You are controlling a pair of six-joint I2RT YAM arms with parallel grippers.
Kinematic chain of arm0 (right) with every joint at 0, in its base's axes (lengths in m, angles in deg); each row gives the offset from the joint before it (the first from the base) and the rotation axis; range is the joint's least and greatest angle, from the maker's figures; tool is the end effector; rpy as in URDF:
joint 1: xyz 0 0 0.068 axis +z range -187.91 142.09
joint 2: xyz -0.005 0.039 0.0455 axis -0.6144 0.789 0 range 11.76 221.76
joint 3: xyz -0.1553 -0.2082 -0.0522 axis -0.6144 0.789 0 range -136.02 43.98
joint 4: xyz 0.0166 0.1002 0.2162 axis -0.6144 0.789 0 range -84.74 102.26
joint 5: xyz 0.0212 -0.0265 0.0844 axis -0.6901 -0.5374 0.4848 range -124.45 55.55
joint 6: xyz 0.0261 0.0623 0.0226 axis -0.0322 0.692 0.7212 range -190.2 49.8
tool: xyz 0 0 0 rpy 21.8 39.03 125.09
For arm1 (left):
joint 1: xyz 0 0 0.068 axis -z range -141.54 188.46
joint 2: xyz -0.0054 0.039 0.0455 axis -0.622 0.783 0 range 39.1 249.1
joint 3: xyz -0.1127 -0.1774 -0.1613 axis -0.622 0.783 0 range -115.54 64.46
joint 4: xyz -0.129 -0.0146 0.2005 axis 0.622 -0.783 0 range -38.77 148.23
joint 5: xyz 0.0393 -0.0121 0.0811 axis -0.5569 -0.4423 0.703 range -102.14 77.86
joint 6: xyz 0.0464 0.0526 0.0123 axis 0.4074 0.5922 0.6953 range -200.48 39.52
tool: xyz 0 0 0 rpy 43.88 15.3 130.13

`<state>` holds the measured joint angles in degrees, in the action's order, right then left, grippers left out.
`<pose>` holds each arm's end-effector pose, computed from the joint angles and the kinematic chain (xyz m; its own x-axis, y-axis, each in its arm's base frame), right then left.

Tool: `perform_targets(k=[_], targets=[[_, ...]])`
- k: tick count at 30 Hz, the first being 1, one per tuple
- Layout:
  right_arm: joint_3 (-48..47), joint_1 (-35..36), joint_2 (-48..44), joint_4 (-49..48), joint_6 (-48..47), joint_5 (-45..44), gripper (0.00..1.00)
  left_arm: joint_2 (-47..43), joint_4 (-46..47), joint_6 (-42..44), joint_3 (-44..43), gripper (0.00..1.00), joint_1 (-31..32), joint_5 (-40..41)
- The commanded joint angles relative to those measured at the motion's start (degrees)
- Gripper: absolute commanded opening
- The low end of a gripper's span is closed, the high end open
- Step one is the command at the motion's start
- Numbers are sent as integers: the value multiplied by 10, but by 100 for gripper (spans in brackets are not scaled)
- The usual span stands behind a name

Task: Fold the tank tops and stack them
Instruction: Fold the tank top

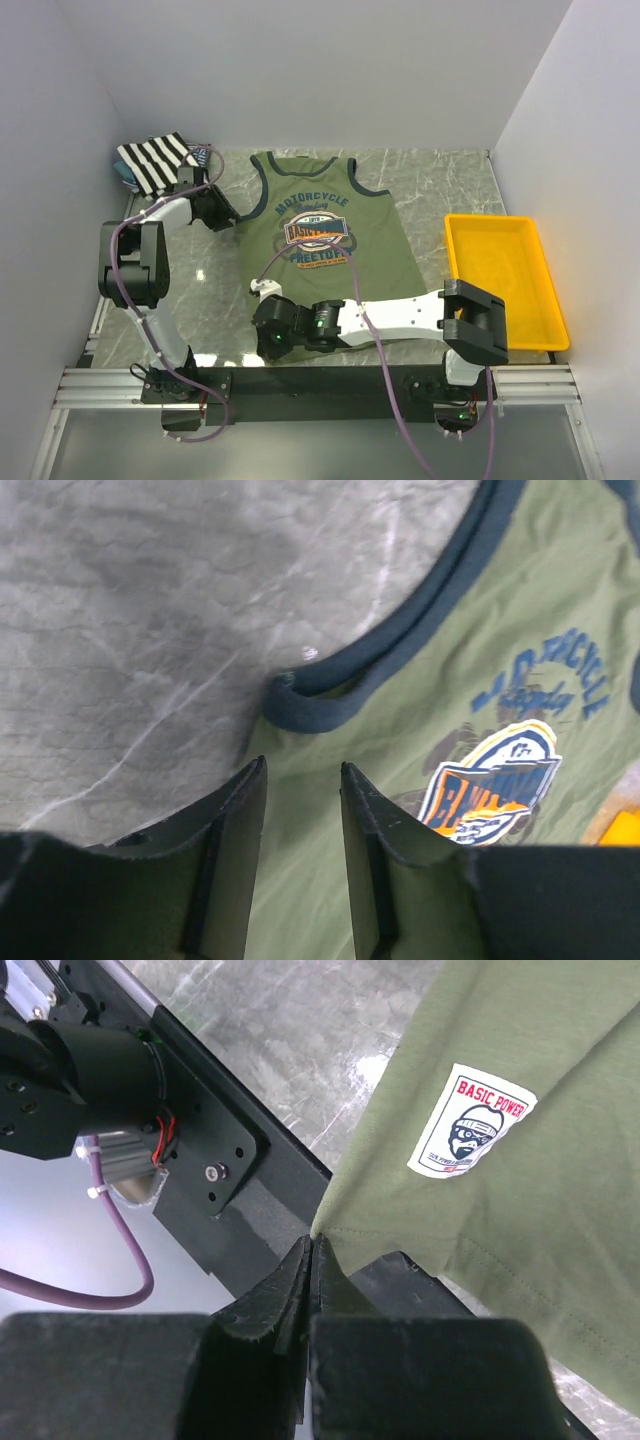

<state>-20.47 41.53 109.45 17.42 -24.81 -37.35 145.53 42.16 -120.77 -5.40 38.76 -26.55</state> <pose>0.0699 0.3580 0.2019 -0.7860 -0.3363 -0.5187 -0.5920 0.6513 0.4747 0.3848 -0.0166 0.1716 -0.7071 -0.6228 -0.3349 -0.3950 0.7407 -0.5434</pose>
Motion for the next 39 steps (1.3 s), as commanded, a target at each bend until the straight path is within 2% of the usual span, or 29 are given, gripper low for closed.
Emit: perform_targets(k=[1, 12, 20, 23, 25, 26, 30, 35, 39], targets=[[8, -5, -28, -33, 16, 8, 0, 1, 9, -6, 2, 42, -2, 12], [13, -12, -27, -32, 21, 10, 0, 37, 1, -7, -14, 38, -2, 17], [13, -11, -28, -31, 20, 13, 0, 76, 13, -3, -37, 39, 1, 7], [13, -12, -31, -30, 18, 16, 0, 86, 7, -3, -47, 32, 4, 19], [12, -12, -34, -29, 17, 18, 0, 91, 3, -6, -51, 24, 3, 26], [11, -12, -33, -28, 16, 21, 0, 91, 3, -6, -52, 16, 3, 32], [6, -11, -32, -26, 11, 41, 0, 79, -1, -7, -66, 1, 4, 54], [-38, -3, 12, -20, -1, 83, 0, 15, 0, -22, -60, 1, 1, 127], [-141, 12, 71, 6, -24, 109, 0, -8, -8, -30, -52, 1, -17, 164]])
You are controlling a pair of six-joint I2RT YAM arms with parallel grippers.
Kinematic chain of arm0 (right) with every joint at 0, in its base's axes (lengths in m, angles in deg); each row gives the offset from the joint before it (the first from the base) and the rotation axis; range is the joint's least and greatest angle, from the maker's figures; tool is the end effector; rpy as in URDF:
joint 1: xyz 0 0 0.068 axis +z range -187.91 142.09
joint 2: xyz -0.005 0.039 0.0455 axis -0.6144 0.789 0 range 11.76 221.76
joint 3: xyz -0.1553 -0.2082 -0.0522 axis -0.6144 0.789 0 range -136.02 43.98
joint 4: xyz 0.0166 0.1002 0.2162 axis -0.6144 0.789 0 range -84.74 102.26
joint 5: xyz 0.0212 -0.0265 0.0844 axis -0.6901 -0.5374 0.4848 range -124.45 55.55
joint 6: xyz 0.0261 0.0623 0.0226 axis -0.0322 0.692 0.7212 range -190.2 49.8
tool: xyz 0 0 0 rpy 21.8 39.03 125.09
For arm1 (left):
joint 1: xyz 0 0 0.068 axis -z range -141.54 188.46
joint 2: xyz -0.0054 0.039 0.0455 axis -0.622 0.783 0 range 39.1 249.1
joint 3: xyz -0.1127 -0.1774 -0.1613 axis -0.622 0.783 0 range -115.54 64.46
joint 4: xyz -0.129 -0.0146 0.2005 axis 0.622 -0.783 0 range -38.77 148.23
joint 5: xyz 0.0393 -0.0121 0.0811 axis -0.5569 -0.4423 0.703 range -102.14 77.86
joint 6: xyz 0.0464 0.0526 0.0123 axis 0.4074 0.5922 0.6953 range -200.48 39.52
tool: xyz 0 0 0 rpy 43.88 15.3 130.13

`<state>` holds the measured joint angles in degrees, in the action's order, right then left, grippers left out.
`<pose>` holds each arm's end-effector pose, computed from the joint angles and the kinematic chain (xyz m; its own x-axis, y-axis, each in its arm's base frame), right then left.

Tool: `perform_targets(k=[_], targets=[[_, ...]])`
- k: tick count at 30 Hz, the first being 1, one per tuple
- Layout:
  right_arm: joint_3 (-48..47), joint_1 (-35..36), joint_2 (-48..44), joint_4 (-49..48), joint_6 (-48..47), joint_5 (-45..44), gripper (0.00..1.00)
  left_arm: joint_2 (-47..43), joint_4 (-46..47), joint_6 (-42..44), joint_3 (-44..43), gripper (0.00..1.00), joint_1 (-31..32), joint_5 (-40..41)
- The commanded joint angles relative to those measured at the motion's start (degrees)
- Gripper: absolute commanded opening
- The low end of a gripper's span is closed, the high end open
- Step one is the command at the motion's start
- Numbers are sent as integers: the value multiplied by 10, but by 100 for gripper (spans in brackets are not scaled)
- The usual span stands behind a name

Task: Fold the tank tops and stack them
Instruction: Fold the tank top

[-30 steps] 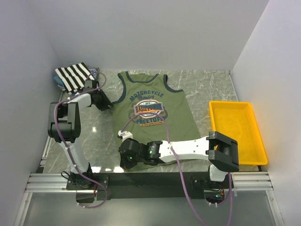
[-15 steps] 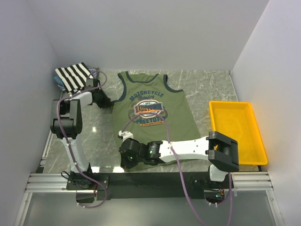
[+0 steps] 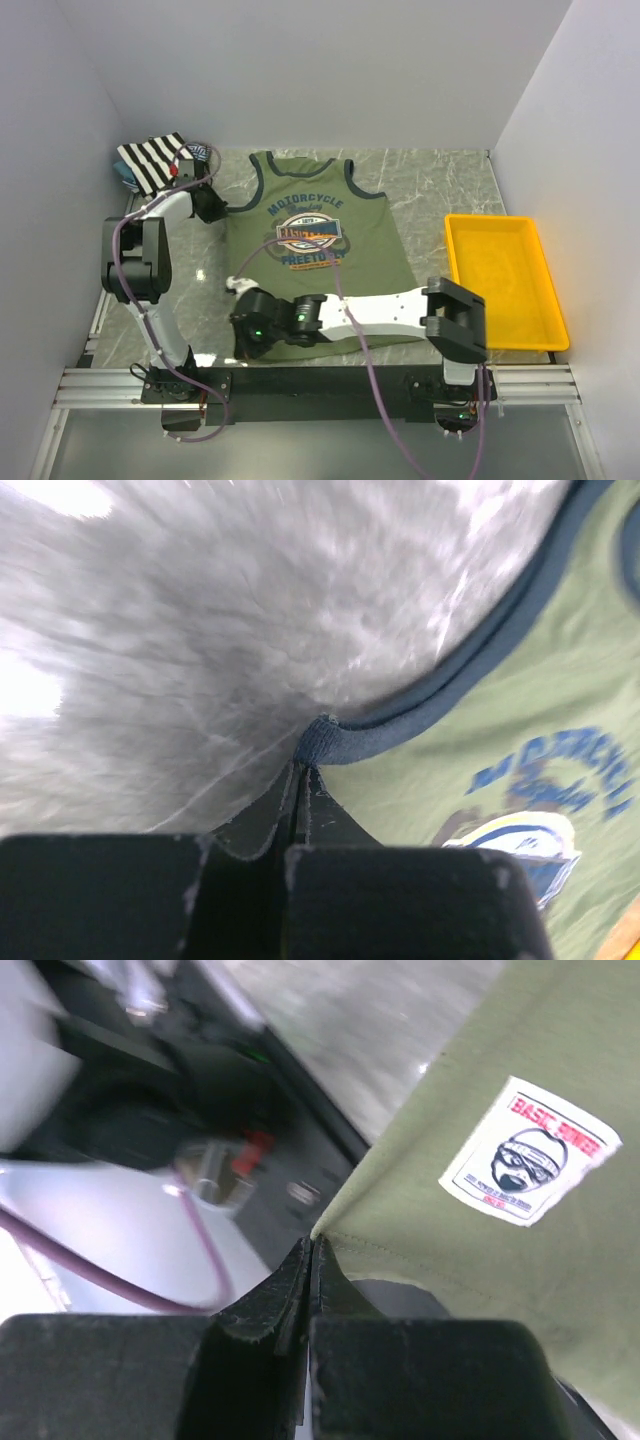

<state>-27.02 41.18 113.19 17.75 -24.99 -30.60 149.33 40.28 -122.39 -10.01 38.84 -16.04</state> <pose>0.0698 0.3821 0.2140 -0.7927 -0.3713 -0.4834 -0.6053 0.5735 0.5521 0.4011 -0.0066 0.1665 -0.6310 -0.6624 -0.4038 -0.5036 0.7457 -0.4362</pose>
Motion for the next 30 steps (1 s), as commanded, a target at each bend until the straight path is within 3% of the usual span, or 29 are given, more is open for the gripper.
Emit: perform_targets(k=[1, 7, 13, 22, 30], targets=[[-87, 19, 45, 4, -24, 53, 0, -49, 9, -16, -5, 1, -21, 67], [-131, 20, 90, 5, -28, 71, 0, -47, 8, -16, 1, 1, -37, 65], [-105, 10, 56, 0, -28, 41, 0, -72, 27, -33, 6, 1, -35, 51], [119, -49, -108, -58, 39, -11, 0, -19, -16, -50, -101, 1, 64, 75], [245, -61, -178, -98, 93, -36, 0, 59, -22, -63, -167, 1, 141, 92]])
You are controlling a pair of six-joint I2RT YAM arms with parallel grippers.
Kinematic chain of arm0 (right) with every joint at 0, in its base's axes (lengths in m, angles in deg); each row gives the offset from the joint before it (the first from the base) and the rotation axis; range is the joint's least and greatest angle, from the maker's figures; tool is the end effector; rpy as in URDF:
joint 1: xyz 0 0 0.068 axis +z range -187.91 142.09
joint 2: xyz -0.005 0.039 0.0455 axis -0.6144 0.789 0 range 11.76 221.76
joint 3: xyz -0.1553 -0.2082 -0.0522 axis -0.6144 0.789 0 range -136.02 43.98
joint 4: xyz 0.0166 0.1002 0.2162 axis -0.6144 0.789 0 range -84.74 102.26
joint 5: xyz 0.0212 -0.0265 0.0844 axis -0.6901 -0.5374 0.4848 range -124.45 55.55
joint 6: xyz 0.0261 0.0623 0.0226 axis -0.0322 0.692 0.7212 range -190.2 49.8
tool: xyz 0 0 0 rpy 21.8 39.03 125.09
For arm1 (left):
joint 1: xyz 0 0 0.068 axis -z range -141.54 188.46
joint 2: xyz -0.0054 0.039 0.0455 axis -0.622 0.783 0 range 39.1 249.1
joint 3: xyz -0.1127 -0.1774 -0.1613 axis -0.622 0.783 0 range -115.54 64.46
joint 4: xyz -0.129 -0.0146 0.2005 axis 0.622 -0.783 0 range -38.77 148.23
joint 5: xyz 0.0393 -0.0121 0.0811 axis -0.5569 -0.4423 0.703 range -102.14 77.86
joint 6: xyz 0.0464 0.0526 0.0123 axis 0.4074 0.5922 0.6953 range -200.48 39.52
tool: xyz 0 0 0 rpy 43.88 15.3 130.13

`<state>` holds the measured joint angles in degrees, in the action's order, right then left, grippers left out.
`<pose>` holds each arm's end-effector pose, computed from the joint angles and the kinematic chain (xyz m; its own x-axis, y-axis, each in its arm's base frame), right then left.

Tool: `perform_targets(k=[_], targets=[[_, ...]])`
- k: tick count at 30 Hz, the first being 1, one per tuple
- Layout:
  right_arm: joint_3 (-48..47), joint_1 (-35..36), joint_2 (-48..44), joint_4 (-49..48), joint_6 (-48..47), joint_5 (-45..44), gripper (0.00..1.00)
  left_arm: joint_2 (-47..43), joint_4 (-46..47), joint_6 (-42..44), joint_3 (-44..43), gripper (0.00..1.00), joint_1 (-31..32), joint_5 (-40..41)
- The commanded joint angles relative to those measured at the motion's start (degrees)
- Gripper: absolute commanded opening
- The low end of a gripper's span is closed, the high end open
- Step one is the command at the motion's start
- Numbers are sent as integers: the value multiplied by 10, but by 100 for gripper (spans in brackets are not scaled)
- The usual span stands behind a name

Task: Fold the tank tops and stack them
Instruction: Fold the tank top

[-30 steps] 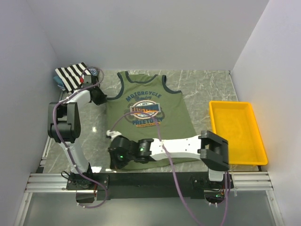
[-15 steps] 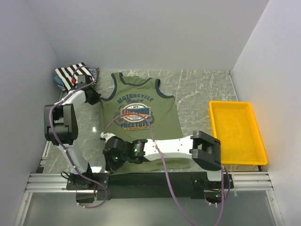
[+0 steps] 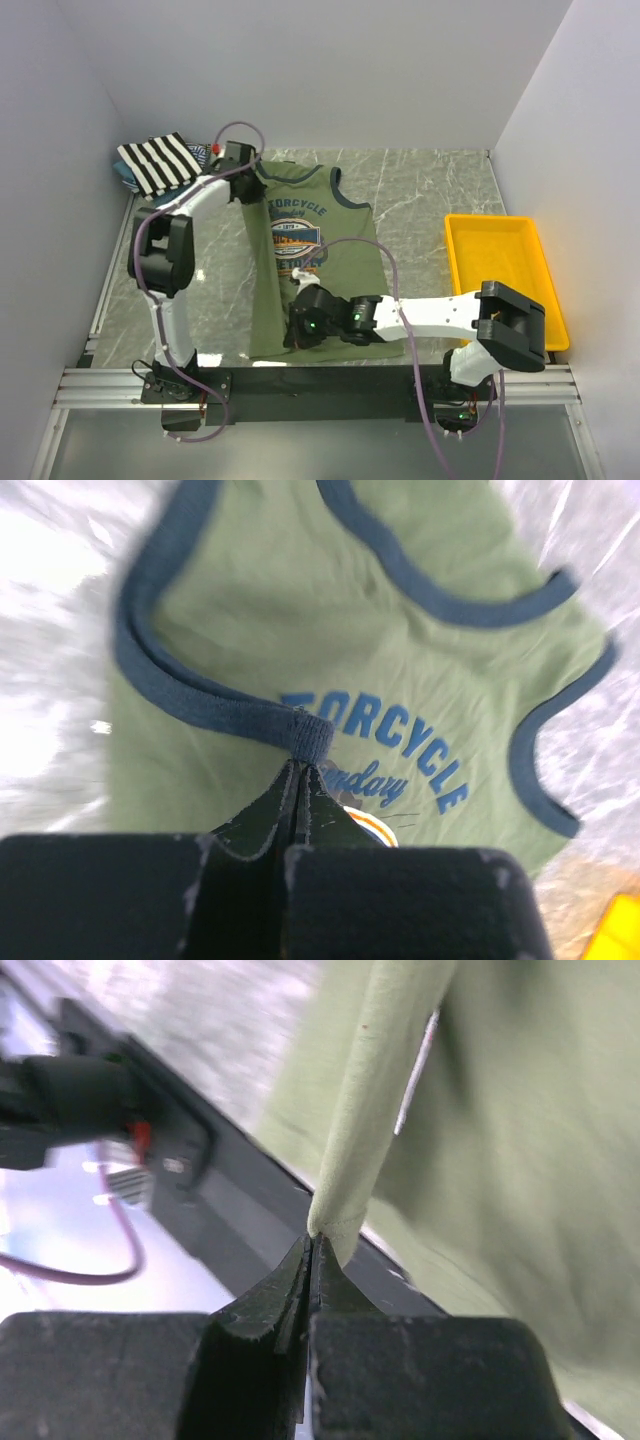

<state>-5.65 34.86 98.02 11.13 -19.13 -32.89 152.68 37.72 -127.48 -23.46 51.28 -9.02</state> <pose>0.0916 0.3003 0.1957 -0.8731 -0.1900 -0.4490 -0.4480 0.6759 0.5852 0.4289 -0.0943 0.2109 -0.6148 -0.6092 -0.5009 -0.3885 0.7867 -0.4798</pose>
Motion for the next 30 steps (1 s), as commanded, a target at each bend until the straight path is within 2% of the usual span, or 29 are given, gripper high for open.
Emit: perform_targets(k=[1, 7, 30], targets=[[39, 2, -29, -35, 37, -14, 0, 31, 3, -16, -37, 1, 22, 23], [76, 3, -59, -41, 56, -29, 0, 51, 1, -16, -54, 1, 53, 29], [179, 2, -102, -52, 113, -64, 0, 90, 2, 5, -83, 1, 96, 21]])
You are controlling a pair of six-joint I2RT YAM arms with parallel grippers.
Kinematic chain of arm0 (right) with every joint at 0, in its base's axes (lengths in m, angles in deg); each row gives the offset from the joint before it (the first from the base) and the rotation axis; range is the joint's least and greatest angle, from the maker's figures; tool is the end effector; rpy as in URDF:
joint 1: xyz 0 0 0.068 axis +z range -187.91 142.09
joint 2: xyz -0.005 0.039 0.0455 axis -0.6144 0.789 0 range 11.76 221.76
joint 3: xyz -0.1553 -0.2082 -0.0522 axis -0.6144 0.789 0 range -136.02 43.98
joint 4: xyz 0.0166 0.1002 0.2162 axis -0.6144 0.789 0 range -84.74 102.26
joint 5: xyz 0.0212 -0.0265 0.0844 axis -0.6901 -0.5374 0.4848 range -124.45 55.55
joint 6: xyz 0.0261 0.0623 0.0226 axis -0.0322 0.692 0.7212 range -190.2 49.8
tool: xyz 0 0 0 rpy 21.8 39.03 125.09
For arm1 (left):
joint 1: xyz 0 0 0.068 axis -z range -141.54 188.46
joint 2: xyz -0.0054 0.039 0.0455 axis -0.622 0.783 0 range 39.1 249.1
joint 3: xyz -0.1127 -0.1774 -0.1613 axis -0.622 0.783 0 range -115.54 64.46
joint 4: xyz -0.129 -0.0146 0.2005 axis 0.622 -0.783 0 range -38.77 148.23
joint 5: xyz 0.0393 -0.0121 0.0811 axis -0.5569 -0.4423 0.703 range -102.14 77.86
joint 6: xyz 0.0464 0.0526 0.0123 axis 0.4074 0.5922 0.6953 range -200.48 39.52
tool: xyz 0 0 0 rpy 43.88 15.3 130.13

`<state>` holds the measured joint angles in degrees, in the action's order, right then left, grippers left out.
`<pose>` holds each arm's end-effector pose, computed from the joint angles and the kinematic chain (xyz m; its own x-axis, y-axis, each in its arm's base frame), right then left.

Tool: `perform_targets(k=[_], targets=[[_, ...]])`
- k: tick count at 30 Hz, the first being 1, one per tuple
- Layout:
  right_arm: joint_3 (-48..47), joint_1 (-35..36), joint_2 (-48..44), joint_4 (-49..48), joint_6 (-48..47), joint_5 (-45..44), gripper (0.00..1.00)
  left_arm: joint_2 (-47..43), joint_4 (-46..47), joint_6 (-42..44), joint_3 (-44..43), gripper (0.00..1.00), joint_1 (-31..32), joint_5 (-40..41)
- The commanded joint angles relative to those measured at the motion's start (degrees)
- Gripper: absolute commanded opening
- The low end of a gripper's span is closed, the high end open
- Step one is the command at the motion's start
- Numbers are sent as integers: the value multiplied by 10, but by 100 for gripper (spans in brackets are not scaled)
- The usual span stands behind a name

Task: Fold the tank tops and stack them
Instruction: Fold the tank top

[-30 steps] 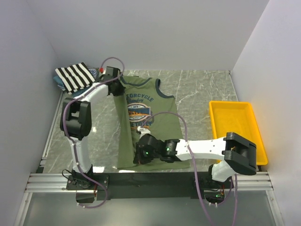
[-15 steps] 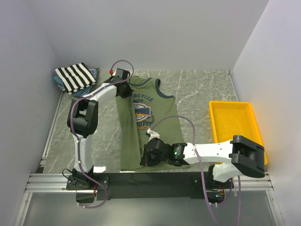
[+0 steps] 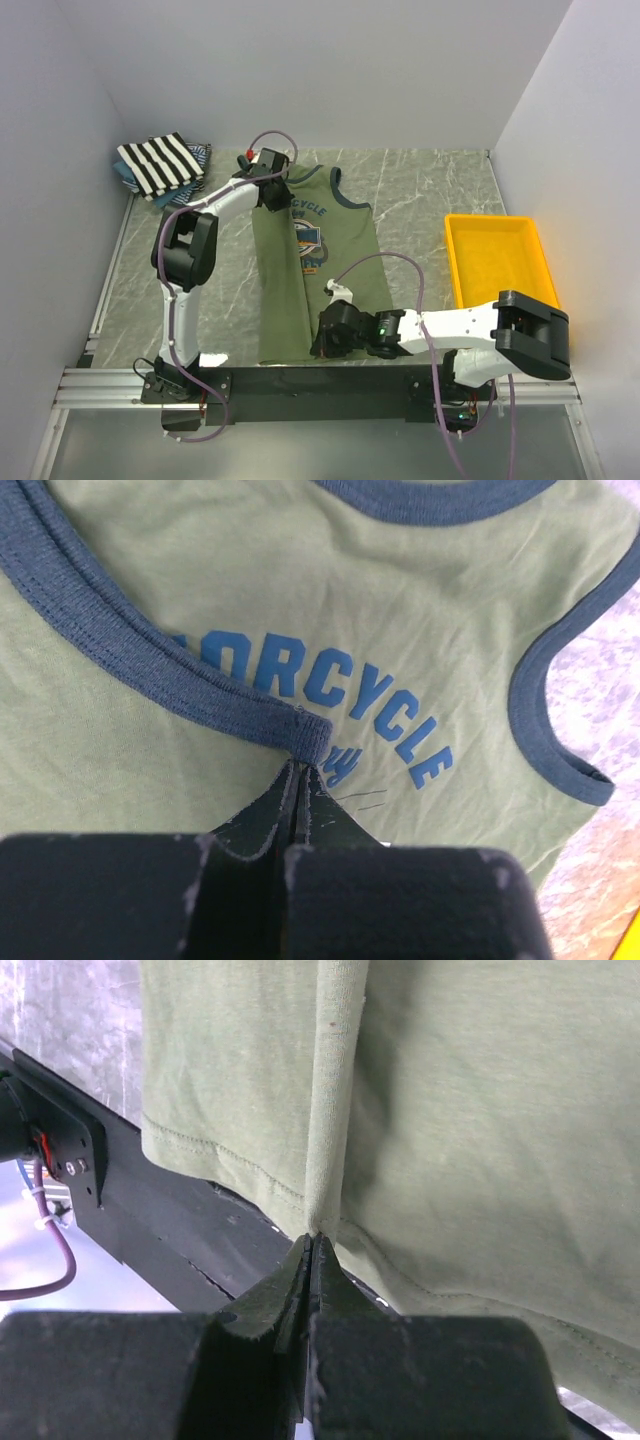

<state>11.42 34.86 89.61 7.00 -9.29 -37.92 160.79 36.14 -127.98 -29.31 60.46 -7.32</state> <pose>0.0788 0.2418 0.1520 -0.9278 -0.0469 -0.3701 -0.2681 0.7735 0.5742 0.4309 -0.1688 0.1794 -0.7182 -0.5024 -0.4815 -0.3055 0.8493 -0.4304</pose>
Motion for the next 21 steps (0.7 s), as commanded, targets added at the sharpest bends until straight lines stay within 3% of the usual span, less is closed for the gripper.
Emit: perform_targets(k=[1, 4, 7, 10, 11, 14, 18, 21], targets=[[10, 2, -18, -11, 17, -12, 0, 10, 17, 11, -25, 0, 6, 3], [12, 1, -15, -9, 18, -16, 0, 15, 21, 17, -25, 1, 9, -7], [11, 3, -22, 2, 21, -29, 4, 12, 32, 26, -22, 8, 9, -17], [7, 4, -36, 27, 21, -51, 18, 7, 35, 46, -32, 28, 9, -33], [0, 5, -41, 47, 20, -59, 27, 5, 34, 51, -40, 38, 9, -32], [-43, 30, -58, 116, 12, -115, 36, -23, 27, 68, -40, 50, 0, -20], [-137, 61, -24, 184, -25, -164, 39, -109, 13, 39, 8, 51, -43, 29], [-230, 81, 75, 206, -72, -173, 39, -138, 23, 23, 60, 45, -102, 24]])
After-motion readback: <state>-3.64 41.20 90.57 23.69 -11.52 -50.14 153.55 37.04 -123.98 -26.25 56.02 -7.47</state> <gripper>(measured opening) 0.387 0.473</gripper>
